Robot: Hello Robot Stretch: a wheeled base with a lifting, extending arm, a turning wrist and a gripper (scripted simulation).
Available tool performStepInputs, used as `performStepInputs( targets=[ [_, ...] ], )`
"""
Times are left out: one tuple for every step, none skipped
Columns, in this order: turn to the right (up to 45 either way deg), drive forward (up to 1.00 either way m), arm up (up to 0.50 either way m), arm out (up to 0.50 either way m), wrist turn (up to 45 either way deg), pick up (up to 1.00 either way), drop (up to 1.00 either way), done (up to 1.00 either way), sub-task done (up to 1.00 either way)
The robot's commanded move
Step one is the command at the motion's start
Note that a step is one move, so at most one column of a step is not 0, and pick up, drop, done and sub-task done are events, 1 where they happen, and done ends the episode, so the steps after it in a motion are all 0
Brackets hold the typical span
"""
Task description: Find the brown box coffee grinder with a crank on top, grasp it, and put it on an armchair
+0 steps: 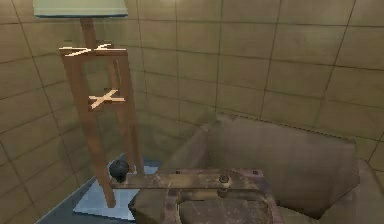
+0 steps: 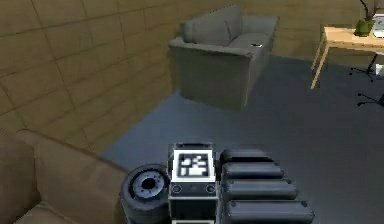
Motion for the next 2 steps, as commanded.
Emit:
performStepInputs(
  targets=[
    [9.0, 0.00, 0.00, 0.00, 0.0, 0.00, 0.00, 0.00, 0.00],
    [-45.0, 0.00, 0.00, 0.00, 0.0, 0.00, 0.00, 0.00, 0.00]
  ],
)
